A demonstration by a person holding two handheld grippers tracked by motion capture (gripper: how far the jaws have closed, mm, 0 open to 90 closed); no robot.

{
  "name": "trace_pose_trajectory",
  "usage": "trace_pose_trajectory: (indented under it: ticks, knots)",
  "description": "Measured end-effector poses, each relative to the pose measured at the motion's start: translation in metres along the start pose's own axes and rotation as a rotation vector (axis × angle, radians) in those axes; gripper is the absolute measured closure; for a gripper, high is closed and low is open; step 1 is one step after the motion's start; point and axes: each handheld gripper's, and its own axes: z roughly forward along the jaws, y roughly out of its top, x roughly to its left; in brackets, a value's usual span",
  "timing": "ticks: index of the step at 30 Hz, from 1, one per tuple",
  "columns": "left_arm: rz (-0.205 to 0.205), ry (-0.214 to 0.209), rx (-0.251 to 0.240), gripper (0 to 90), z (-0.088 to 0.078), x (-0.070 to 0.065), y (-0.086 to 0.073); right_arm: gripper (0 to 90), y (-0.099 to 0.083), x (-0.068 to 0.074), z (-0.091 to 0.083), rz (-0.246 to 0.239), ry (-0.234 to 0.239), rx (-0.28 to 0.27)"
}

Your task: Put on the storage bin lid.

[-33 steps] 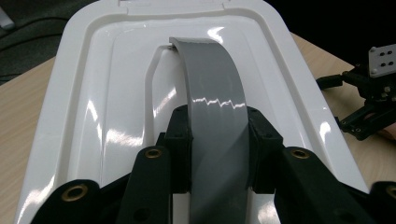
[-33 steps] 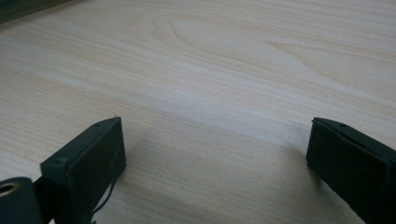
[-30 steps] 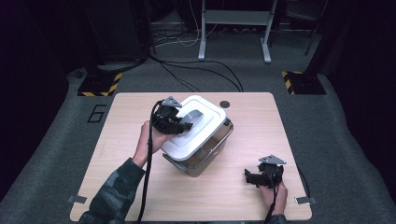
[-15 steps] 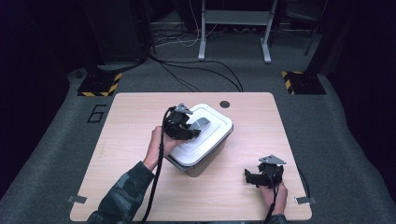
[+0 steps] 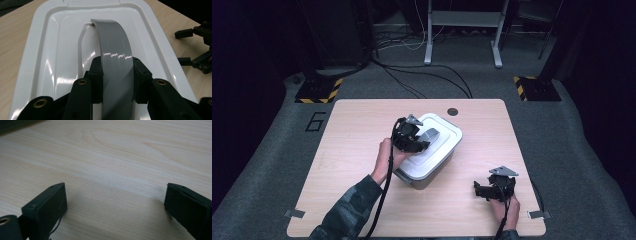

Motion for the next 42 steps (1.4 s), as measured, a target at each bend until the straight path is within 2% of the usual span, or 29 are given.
trace_pose_trajectory:
  ticks: [7, 11, 15, 20, 26, 30, 42]
  knots:
    - [0.023, 0.007, 0.007, 64.9, 0.004, -0.004, -0.003, 3.7, 0.000, 0.000, 0.000, -0.001, 0.001, -0.001]
    - [0.025, 0.016, 0.010, 50.2, 0.002, -0.003, -0.003, 3.7, 0.000, 0.000, 0.000, -0.001, 0.001, 0.000]
    - [0.026, 0.017, -0.019, 37.0, -0.004, -0.003, -0.003, 3.7, 0.000, 0.000, 0.000, -0.001, 0.001, 0.000]
    - [0.042, 0.025, -0.056, 20.0, -0.020, -0.003, -0.004, 3.7, 0.000, 0.000, 0.000, -0.001, 0.001, 0.000]
    - [0.042, 0.045, -0.096, 14.6, -0.044, 0.002, -0.012, 3.7, 0.000, 0.000, 0.000, -0.001, 0.001, 0.000]
    - [0.044, 0.074, -0.113, 13.7, -0.060, 0.007, -0.022, 3.7, 0.000, 0.000, 0.000, 0.000, 0.001, 0.000]
    - [-0.010, 0.169, -0.129, 12.0, -0.097, 0.031, -0.065, 3.7, 0.000, 0.000, 0.000, -0.001, 0.001, -0.001]
